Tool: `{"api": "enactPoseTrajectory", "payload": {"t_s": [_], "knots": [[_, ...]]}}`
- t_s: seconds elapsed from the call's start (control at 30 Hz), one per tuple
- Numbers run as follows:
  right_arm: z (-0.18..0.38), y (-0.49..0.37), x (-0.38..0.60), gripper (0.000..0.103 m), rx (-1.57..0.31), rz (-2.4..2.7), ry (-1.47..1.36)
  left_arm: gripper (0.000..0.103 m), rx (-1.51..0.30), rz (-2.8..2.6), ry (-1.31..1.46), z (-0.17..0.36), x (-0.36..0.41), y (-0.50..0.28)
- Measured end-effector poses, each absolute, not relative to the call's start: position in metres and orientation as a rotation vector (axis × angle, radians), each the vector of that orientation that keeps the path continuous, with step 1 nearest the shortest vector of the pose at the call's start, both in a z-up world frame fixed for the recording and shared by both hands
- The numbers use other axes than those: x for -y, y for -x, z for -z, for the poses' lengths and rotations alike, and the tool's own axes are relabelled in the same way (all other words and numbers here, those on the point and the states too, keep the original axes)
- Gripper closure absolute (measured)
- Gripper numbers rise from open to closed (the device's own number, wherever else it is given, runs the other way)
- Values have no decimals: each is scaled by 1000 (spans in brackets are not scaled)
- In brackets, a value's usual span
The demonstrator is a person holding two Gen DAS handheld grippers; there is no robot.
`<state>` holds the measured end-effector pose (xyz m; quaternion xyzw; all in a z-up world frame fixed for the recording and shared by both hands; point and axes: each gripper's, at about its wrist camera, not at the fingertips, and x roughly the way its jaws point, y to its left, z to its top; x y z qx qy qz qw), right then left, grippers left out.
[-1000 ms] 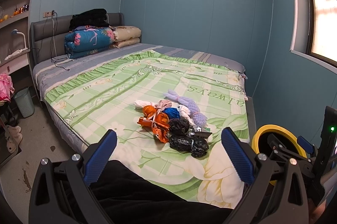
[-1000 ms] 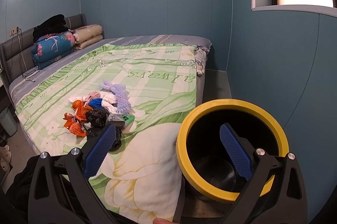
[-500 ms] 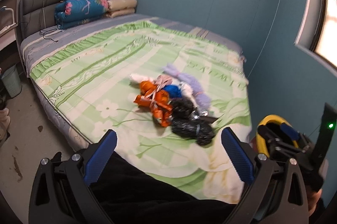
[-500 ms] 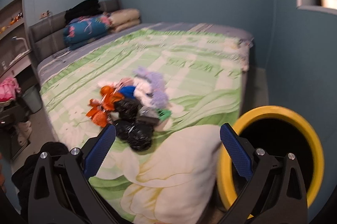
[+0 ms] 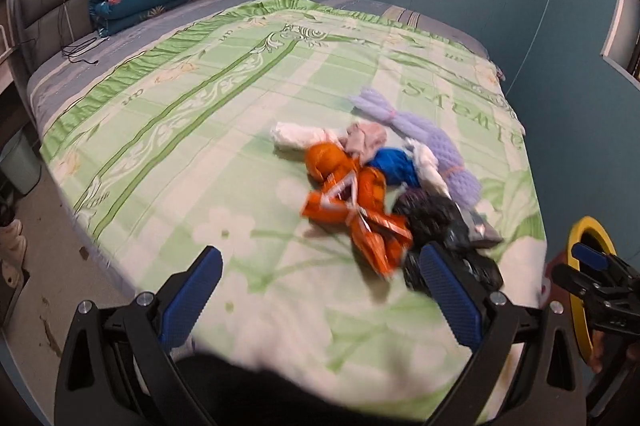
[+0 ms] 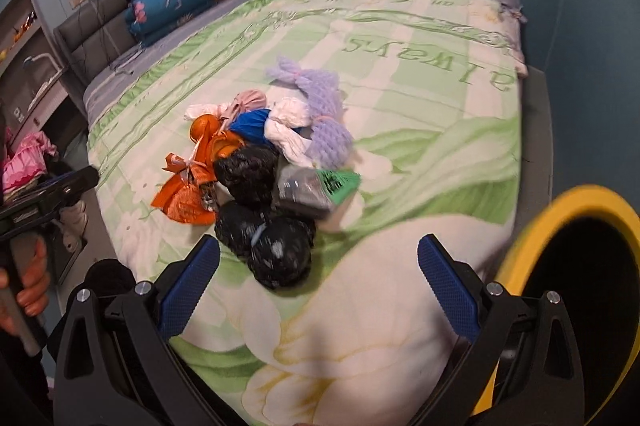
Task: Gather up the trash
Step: 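Grasp the orange snack wrapper with the left gripper while the right grasps purple foam mesh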
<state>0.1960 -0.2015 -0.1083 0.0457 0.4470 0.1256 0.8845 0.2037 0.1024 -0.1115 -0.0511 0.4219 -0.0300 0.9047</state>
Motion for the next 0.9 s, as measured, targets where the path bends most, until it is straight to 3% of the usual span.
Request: {"api": "enactPoseTrajectory", "payload": {"t_s": [0.3,0.63,0.7,0.73,0.9], "knots": [[90,-281,185,8,-996,-260,-26,7,-954,134,174,149,-123,-254],[122,-361,165,9,-1194,-398,-112,7,-1002,218,233,161,-93,-268],[128,-372,159,14,-1212,-388,-89,7,-1020,211,231,165,-85,-274],[131,-376,157,18,-1216,-376,-75,8,-1024,208,214,166,-81,-276],[149,-390,159,19,-1273,-321,-69,16,-1067,189,175,184,-71,-281]]}}
